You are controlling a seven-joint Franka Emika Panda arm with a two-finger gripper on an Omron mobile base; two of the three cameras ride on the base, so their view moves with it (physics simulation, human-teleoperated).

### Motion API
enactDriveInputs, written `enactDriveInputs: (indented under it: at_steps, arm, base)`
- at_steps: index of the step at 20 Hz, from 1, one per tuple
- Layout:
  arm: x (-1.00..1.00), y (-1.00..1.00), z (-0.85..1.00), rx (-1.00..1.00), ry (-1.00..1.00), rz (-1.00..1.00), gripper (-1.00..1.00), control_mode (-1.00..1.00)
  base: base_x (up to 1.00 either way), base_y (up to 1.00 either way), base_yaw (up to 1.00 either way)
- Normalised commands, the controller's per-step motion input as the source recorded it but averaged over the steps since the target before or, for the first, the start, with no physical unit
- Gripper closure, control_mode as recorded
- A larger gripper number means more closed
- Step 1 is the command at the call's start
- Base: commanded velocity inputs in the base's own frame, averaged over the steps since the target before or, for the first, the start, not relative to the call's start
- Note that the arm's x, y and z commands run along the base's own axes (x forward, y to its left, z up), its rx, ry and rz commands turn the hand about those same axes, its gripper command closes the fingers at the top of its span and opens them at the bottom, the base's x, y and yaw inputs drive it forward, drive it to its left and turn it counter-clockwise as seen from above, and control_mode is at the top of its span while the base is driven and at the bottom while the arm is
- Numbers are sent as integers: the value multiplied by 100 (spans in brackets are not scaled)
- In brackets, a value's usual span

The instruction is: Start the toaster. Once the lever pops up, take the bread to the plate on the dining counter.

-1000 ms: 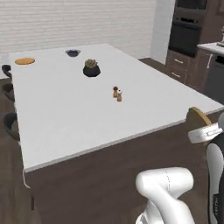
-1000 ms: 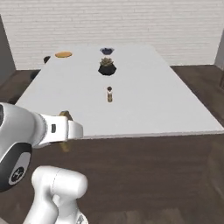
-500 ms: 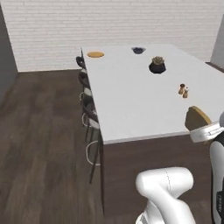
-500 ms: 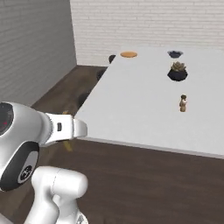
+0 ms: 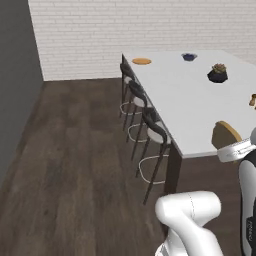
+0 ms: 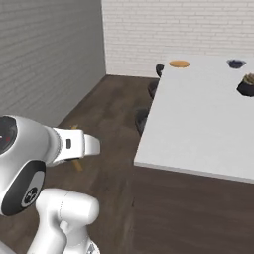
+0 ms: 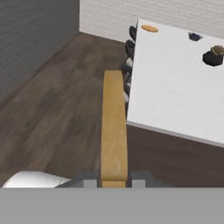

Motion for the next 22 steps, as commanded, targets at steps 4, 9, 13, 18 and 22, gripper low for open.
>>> enactDriveInputs:
  at_steps: [4,9,13,18,22]
  arm:
    - [0,0,0,0,0,0,100,100]
    - [0,0,0,0,0,0,100,100]
    - [0,0,0,0,0,0,100,100]
    - [0,0,0,0,0,0,100,100]
    - [0,0,0,0,0,0,100,100]
  base:
    - [63,100,0]
    - [100,100,-10]
    - [100,100,-36]
    - [96,97,-58]
    - [87,96,-62]
